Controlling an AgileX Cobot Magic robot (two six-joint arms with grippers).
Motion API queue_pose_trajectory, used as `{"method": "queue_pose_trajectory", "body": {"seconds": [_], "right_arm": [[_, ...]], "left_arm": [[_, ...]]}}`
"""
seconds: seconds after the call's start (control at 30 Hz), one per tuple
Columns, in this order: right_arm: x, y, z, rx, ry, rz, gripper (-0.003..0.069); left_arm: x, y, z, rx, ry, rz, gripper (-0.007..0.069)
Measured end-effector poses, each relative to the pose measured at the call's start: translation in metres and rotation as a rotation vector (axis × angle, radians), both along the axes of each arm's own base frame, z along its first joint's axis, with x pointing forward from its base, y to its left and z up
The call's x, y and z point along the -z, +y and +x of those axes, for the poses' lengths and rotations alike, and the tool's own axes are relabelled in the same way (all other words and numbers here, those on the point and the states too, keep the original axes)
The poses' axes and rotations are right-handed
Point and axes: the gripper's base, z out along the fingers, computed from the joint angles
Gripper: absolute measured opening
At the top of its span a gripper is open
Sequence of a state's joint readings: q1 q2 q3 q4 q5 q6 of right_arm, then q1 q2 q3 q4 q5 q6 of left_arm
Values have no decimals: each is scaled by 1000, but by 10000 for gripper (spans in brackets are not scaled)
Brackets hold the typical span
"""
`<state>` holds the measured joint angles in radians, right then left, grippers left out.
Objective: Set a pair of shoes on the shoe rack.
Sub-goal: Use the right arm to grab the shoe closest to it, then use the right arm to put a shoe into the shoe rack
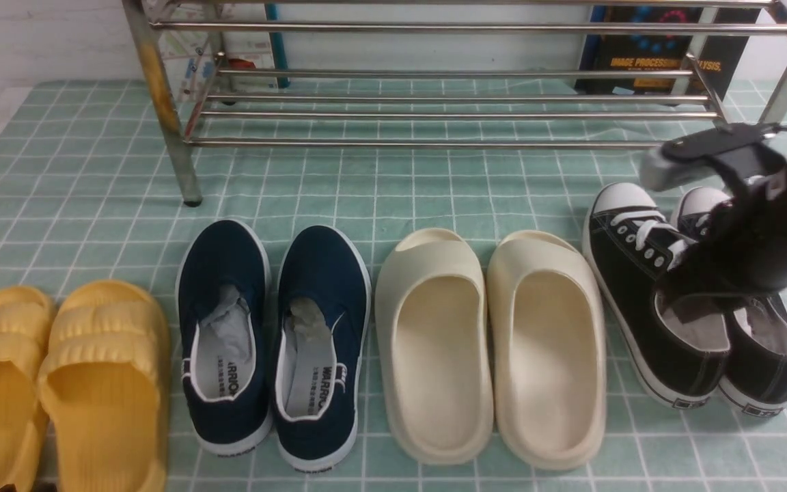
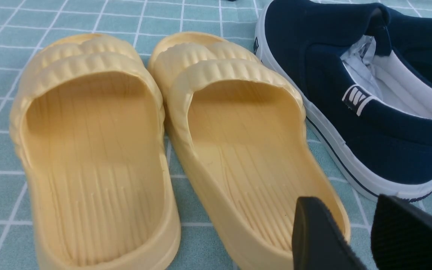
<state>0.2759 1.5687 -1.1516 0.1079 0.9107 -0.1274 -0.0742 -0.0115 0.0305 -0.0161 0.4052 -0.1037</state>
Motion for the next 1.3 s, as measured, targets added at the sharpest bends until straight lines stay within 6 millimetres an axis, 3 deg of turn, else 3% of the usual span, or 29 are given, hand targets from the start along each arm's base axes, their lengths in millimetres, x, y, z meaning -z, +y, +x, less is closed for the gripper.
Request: {"method": "queue_pose_trajectory", "body": {"seconds": [0.03,0.13,0.2,0.27,0.4,0.5,0.57,0.7,0.83,1.03,1.2,1.3], "right_arm": [[12,5,10,14,16,-58,259],[32,8,22,27,27,-129,360],[48,8,30,47,41,-157,399],[58,10,34,73,51,-149,392],[67,16,37,90,62,-116,290],[67,20,37,98,66,-91,78],[62,20,35,110,59,-81,13],[45,17,28,110,42,-76,10],[3,14,9,130,-15,-5,10],[-34,11,-17,121,-43,72,14],[-40,12,-15,93,-67,77,15],[-44,18,3,78,-86,78,15]], "left_arm": [[0,0,0,0,0,0,239],[0,0,0,0,0,0,239],[0,0,0,0,0,0,239],[0,0,0,0,0,0,239],[0,0,0,0,0,0,239],[0,0,0,0,0,0,239],[0,0,0,0,0,0,239],[0,0,0,0,0,0,239],[0,0,0,0,0,0,239],[0,0,0,0,0,0,239],[0,0,0,0,0,0,239],[0,0,0,0,0,0,239]]}}
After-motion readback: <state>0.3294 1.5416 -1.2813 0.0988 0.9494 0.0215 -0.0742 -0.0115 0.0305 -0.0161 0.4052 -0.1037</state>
